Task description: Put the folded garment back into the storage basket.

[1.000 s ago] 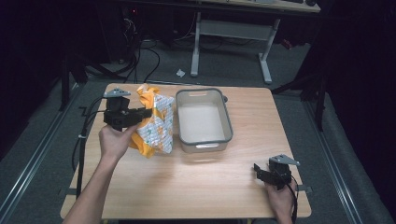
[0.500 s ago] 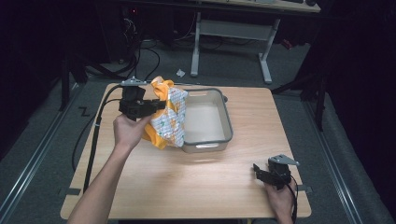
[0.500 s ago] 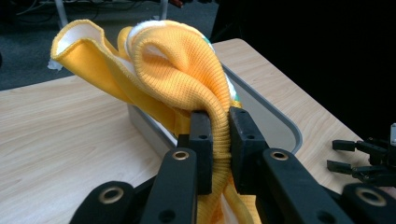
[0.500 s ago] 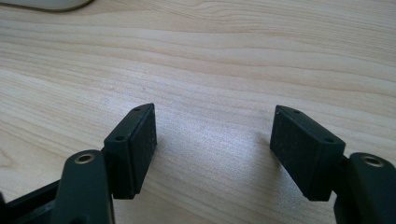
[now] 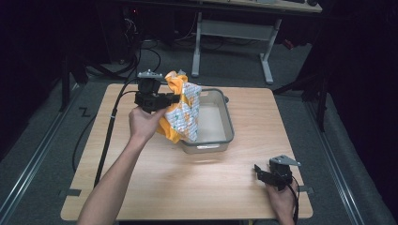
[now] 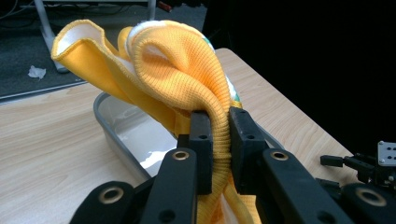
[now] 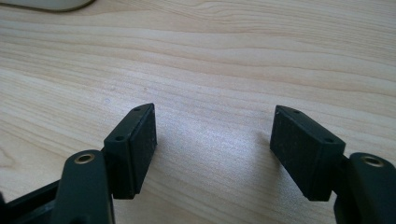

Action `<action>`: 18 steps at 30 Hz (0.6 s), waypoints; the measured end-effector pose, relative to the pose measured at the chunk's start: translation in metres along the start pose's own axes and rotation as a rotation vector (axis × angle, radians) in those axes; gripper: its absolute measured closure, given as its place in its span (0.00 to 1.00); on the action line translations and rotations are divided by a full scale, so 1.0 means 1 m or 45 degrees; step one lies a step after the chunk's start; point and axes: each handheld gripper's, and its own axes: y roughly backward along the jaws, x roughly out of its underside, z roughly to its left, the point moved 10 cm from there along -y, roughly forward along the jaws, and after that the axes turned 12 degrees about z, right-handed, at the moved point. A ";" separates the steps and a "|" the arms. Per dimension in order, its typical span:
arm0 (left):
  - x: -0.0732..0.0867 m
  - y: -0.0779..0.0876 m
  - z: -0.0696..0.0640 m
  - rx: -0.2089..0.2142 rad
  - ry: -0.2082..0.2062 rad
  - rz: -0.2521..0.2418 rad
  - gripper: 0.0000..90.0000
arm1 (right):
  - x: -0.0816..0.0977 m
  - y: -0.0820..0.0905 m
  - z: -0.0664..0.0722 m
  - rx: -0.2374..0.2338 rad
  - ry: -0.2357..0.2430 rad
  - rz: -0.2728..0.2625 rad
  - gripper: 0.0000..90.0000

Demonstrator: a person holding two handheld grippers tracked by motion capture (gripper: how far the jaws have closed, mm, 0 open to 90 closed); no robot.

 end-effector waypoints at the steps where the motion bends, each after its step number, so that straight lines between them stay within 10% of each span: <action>1: -0.001 -0.001 0.000 0.001 0.001 -0.001 0.90 | 0.000 0.000 0.000 -0.002 0.000 0.000 0.36; 18: -0.022 -0.034 -0.009 0.032 0.009 0.021 0.90 | 0.000 0.000 0.000 -0.005 0.003 0.000 0.36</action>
